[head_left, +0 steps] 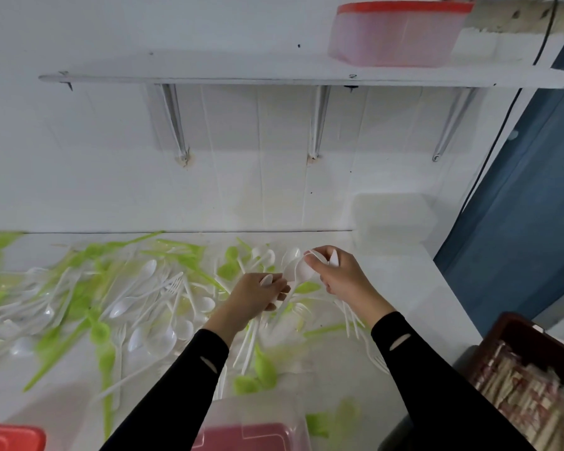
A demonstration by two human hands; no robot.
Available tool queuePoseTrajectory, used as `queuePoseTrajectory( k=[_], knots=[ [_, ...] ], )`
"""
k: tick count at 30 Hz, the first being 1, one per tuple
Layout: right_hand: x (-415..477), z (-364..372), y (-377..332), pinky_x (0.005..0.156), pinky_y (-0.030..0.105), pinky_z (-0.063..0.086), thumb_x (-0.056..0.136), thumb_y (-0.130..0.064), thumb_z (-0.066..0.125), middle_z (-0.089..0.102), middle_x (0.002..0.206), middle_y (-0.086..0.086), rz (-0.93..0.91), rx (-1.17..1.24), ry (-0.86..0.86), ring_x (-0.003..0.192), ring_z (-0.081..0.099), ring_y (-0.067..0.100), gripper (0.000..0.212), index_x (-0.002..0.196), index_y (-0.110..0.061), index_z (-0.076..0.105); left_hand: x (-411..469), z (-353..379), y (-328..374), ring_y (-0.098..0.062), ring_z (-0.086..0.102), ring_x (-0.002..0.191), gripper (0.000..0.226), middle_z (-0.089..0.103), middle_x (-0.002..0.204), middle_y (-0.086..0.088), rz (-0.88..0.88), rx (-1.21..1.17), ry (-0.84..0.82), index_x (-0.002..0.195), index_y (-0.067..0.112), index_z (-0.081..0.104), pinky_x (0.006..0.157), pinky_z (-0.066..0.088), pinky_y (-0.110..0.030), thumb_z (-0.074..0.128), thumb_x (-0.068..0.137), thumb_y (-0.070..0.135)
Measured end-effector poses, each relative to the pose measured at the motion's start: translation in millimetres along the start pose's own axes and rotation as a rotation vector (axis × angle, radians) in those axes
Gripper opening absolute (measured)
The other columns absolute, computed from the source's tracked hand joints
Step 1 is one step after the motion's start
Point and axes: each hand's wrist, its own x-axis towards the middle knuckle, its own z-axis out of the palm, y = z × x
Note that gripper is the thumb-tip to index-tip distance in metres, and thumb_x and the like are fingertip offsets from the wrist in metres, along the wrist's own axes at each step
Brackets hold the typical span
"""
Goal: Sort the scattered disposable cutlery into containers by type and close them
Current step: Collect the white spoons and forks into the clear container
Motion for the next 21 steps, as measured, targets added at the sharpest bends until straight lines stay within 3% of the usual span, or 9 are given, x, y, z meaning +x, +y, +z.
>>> queuePoseTrajectory(
  k=[3,7,13,15,18,21],
  knots=[
    [0,0,0,0.06,0.016,0.036,0.092,-0.038,0.066,0.056,0.062,-0.026,-0.025,-0.02,-0.005,0.054,0.05,-0.005,0.016,0.097,-0.023,0.067,-2,-1,0,-0.005,0.071,0.084,0.017,0.075,0.097,-0.003,-0.03,-0.052,-0.042,0.107,0.014,0.071,0.05,0.042,-0.014,0.066,0.093,0.022],
    [0,5,2,0.054,0.02,0.044,0.093,-0.039,0.063,0.058,0.102,-0.017,-0.061,-0.079,-0.004,0.055,0.053,-0.001,0.013,0.1,-0.028,0.064,-5,4,5,-0.012,0.073,0.092,0.018,0.076,0.1,-0.001,-0.032,-0.114,-0.066,0.105,0.012,0.071,0.045,0.036,-0.017,0.06,0.097,0.025],
    [1,11,4,0.05,0.026,0.046,0.095,-0.032,0.061,0.056,0.114,-0.008,-0.057,-0.039,0.004,0.051,0.058,0.015,0.024,0.119,-0.033,0.057,-7,10,6,-0.018,0.071,0.1,0.023,0.075,0.1,-0.01,-0.062,-0.176,-0.129,0.104,0.008,0.071,0.04,0.033,-0.016,0.057,0.098,0.024],
    [1,12,5,0.048,0.022,0.043,0.094,-0.032,0.062,0.057,0.105,-0.005,-0.016,-0.034,-0.016,0.049,0.054,0.015,0.031,0.124,-0.03,0.055,-5,10,4,-0.024,0.069,0.105,0.025,0.074,0.103,-0.013,-0.079,-0.205,-0.165,0.104,0.006,0.072,0.039,0.032,-0.015,0.057,0.098,0.025],
    [5,9,6,0.048,0.023,0.038,0.094,-0.029,0.064,0.055,0.072,0.002,0.02,-0.003,-0.004,0.045,0.046,0.013,0.02,0.098,-0.01,0.061,-4,10,2,-0.025,0.07,0.1,0.034,0.075,0.102,-0.012,-0.094,-0.222,-0.171,0.103,0.002,0.071,0.04,0.033,-0.016,0.059,0.097,0.033],
    [4,7,4,0.048,0.022,0.037,0.091,-0.03,0.066,0.06,0.074,0.016,0.026,0.037,-0.018,0.046,0.044,0.013,0.032,0.097,0.0,0.06,2,8,3,-0.019,0.072,0.092,0.031,0.074,0.103,-0.009,-0.082,-0.353,-0.006,0.099,0.004,0.067,0.039,0.031,-0.015,0.056,0.098,0.033]
  ],
)
